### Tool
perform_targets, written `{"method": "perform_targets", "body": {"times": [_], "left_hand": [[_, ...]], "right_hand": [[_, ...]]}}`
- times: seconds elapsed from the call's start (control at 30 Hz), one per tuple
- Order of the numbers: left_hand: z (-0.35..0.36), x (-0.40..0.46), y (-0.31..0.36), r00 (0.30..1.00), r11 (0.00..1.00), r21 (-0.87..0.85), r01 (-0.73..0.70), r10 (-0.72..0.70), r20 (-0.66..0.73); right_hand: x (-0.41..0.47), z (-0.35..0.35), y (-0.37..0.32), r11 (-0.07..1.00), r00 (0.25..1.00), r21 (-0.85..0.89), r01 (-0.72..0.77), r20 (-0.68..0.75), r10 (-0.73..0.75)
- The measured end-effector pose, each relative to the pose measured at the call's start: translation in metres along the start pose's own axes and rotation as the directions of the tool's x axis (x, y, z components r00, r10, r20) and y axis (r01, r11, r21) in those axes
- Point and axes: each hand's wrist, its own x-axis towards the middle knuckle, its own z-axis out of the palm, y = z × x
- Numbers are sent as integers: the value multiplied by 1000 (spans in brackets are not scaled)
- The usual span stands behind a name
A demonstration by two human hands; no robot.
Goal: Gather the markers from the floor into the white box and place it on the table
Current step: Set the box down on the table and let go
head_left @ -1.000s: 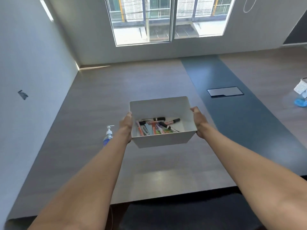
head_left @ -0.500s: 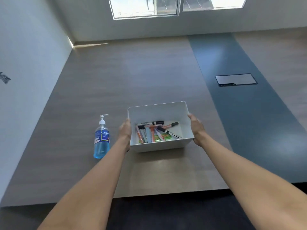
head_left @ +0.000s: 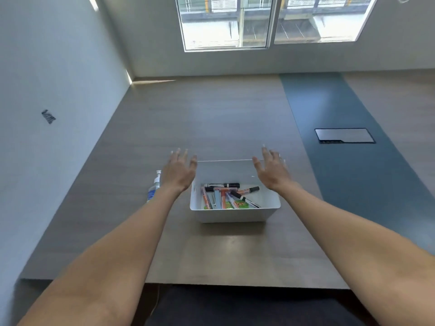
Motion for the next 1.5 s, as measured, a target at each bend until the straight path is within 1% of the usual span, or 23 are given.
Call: {"method": "perform_targets", "body": {"times": [0.03, 0.1, 0.2, 0.3, 0.4, 0.57, 0.63, 0.7, 0.8, 0.87, 0.97, 1.1, 1.2, 1.27, 1.33, 1.4, 1.5], "left_hand": [[-12, 0, 0, 999, 998, 52, -18, 21, -48], [-36, -3, 0, 991, 995, 98, -16, 29, -130], [-64, -8, -13, 983, 988, 156, 9, 20, -184], [-82, -13, -32, 979, 983, 175, 47, -10, -206], [-90, -17, -59, 977, 983, 154, 97, -64, -205], [-99, -5, -109, 979, 984, 109, 143, -124, -161], [-99, 4, -126, 982, 986, 85, 146, -134, -132], [-96, 14, -144, 984, 987, 31, 157, -153, -96], [-84, 25, -171, 975, 974, -66, 217, -220, -28], [-69, 31, -186, 965, 958, -113, 262, -257, 54], [-41, 32, -203, 943, 941, -158, 298, -265, 201], [-4, 25, -212, 885, 908, -220, 356, -253, 390], [22, 30, -218, 840, 853, -319, 413, -223, 494], [47, 42, -234, 824, 793, -386, 472, -240, 513], [56, 48, -240, 820, 765, -417, 491, -244, 519], [31, 38, -222, 833, 763, -441, 472, -221, 508], [4, 31, -201, 869, 744, -509, 433, -195, 455]], "right_hand": [[4, -5, -9, 998, 999, -55, 40, -6, -41], [7, -13, -30, 984, 993, -133, 117, -5, -118], [6, -15, -66, 953, 975, -204, 223, 41, -219], [5, -6, -105, 920, 950, -236, 313, 93, -299], [4, 16, -145, 903, 930, -225, 365, 135, -342], [8, 64, -198, 912, 918, -163, 375, 203, -341], [9, 84, -215, 924, 912, -128, 361, 254, -321], [13, 105, -229, 941, 900, -90, 325, 334, -279], [19, 142, -243, 954, 881, -74, 290, 409, -236], [21, 168, -245, 970, 884, -59, 236, 428, -189], [20, 204, -238, 989, 886, -54, 138, 453, -99], [8, 237, -226, 1000, 866, -22, -16, 499, 25], [0, 249, -219, 993, 843, 39, -112, 533, 74], [-2, 251, -216, 977, 841, 128, -173, 535, 79], [-3, 248, -215, 950, 841, 211, -229, 535, 83], [-3, 244, -214, 932, 845, 260, -251, 529, 80], [1, 233, -218, 915, 886, 333, -228, 460, 53]]}}
